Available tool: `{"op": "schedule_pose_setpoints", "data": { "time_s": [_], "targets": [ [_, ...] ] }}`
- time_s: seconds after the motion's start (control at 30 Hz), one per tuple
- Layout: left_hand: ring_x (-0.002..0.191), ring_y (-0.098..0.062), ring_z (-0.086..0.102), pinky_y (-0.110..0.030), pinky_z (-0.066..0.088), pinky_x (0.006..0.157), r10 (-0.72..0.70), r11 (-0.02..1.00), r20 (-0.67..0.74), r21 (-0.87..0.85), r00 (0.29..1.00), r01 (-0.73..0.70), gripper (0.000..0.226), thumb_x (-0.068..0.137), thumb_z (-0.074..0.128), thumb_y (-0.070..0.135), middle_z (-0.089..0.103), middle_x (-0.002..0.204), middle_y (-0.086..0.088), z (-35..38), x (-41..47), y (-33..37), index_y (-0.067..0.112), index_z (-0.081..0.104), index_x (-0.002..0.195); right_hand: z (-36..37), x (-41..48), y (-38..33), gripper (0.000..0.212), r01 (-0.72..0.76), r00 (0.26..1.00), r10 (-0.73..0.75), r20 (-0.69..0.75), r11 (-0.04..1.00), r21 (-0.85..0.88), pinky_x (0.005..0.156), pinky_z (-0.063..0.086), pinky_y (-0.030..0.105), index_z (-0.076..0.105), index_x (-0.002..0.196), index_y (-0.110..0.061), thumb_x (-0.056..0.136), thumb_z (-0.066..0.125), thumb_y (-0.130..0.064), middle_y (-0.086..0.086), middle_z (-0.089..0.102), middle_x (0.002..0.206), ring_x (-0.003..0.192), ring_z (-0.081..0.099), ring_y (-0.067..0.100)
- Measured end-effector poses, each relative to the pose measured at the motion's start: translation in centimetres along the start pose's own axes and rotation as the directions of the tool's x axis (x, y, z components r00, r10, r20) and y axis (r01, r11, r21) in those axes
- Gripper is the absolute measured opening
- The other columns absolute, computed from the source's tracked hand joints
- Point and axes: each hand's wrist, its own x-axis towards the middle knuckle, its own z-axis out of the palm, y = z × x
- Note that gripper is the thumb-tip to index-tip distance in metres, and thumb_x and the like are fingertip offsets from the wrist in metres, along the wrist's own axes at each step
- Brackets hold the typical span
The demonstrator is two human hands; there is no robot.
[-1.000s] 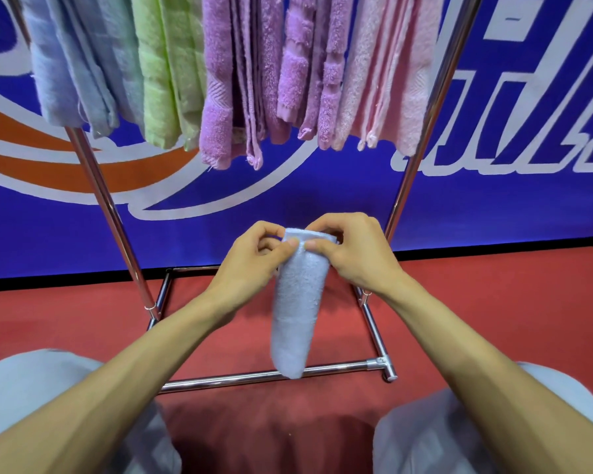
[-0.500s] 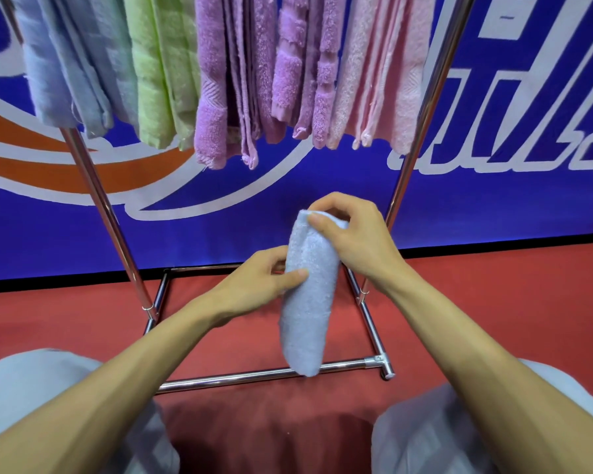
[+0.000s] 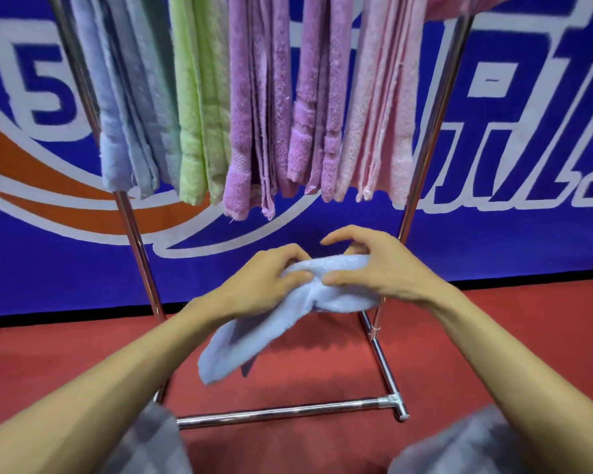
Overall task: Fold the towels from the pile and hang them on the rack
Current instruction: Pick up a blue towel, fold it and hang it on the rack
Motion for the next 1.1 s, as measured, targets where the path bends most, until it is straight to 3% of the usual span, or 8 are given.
{"op": "schedule_pose_setpoints", "data": {
  "time_s": [0.17,0.27,0.33,0.5,0.67,0.8,0.93,1.1],
  "targets": [
    [0.052,0.0,0.039,-0.017,0.031,0.054,0.046,0.993,0.01,-0.107,0.999,-0.045,0.021,0.084,0.069,0.034,0.048,0.053,0.013,-2.8,1.2,3.8,0.024,0.052,0.092,-4.4,0.3,-3.8,0.004,0.118,0.991,-0.129,-0.033,0.966,-0.229,0.068,0.042,0.013,0.075,0.082,-0.023,0.079,0.073,-0.025,-0.009,0.072,0.077,0.077,0.062,0.001],
    [0.065,-0.009,0.048,-0.028,0.036,0.061,-0.009,0.942,0.063,-0.335,0.998,0.03,0.034,0.068,0.077,0.045,0.057,0.067,0.003,-4.7,1.5,5.8,0.027,0.058,0.09,-7.9,0.2,-5.8,0.004,0.095,0.982,-0.114,-0.152,0.988,-0.124,0.063,0.046,0.016,0.074,0.076,-0.022,0.079,0.074,-0.023,-0.006,0.07,0.07,0.065,0.061,0.001],
    [0.073,-0.014,0.053,-0.034,0.041,0.067,-0.008,0.935,0.107,-0.352,0.994,0.045,0.035,0.068,0.081,0.035,0.062,0.076,-0.004,-5.8,1.7,7.0,0.021,0.062,0.094,-9.9,0.0,-6.9,0.006,0.079,0.981,-0.072,-0.181,0.996,0.029,0.059,0.047,0.012,0.074,0.077,-0.015,0.082,0.071,-0.018,-0.003,0.07,0.07,0.062,0.061,-0.003],
    [0.075,-0.008,0.058,-0.029,0.048,0.071,0.029,0.999,0.114,-0.043,0.993,-0.024,0.006,0.087,0.06,0.013,0.068,0.087,0.001,-9.0,2.9,11.0,0.014,0.063,0.092,-15.2,-1.3,-9.1,0.013,0.038,0.979,-0.02,-0.202,0.996,0.084,0.071,0.054,0.028,0.072,0.086,-0.01,0.086,0.068,-0.021,0.009,0.073,0.084,0.077,0.068,0.012],
    [0.072,-0.01,0.05,-0.024,0.042,0.065,0.069,0.982,0.045,0.174,0.997,-0.076,0.015,0.088,0.044,0.008,0.056,0.078,0.005,-12.4,4.6,15.7,0.013,0.058,0.084,-18.9,-2.3,-11.0,0.017,-0.013,0.99,-0.029,-0.135,0.954,-0.299,0.074,0.053,0.028,0.071,0.083,-0.017,0.084,0.068,-0.034,-0.003,0.071,0.084,0.081,0.066,0.011],
    [0.06,-0.008,0.044,-0.023,0.036,0.057,0.167,0.935,-0.002,0.317,0.986,-0.158,0.02,0.084,0.048,0.009,0.05,0.065,0.006,-14.1,5.4,20.3,0.019,0.05,0.066,-20.8,-2.7,-13.2,0.01,0.027,0.997,-0.063,-0.051,0.852,-0.523,0.069,0.053,0.029,0.062,0.083,-0.022,0.084,0.065,-0.032,-0.006,0.066,0.08,0.077,0.063,0.013],
    [0.063,-0.012,0.052,-0.032,0.046,0.061,0.257,0.891,-0.043,0.397,0.966,-0.219,0.01,0.078,0.054,0.017,0.06,0.068,-0.003,-14.8,5.8,22.9,0.012,0.062,0.076,-21.5,-3.0,-15.0,0.017,0.055,0.998,-0.068,-0.005,0.848,-0.528,0.06,0.047,0.024,0.062,0.101,-0.023,0.084,0.058,-0.019,-0.004,0.064,0.077,0.07,0.06,0.01],
    [0.062,-0.013,0.049,-0.028,0.04,0.059,0.28,0.878,-0.075,0.423,0.957,-0.224,0.012,0.081,0.054,0.017,0.058,0.067,-0.003,-16.1,6.2,25.2,0.01,0.061,0.075,-22.9,-3.0,-16.4,0.015,0.09,0.976,-0.164,-0.143,0.902,-0.423,0.064,0.043,0.027,0.062,0.085,-0.001,0.087,0.05,-0.008,0.011,0.06,0.083,0.07,0.052,0.013]
  ]
}}
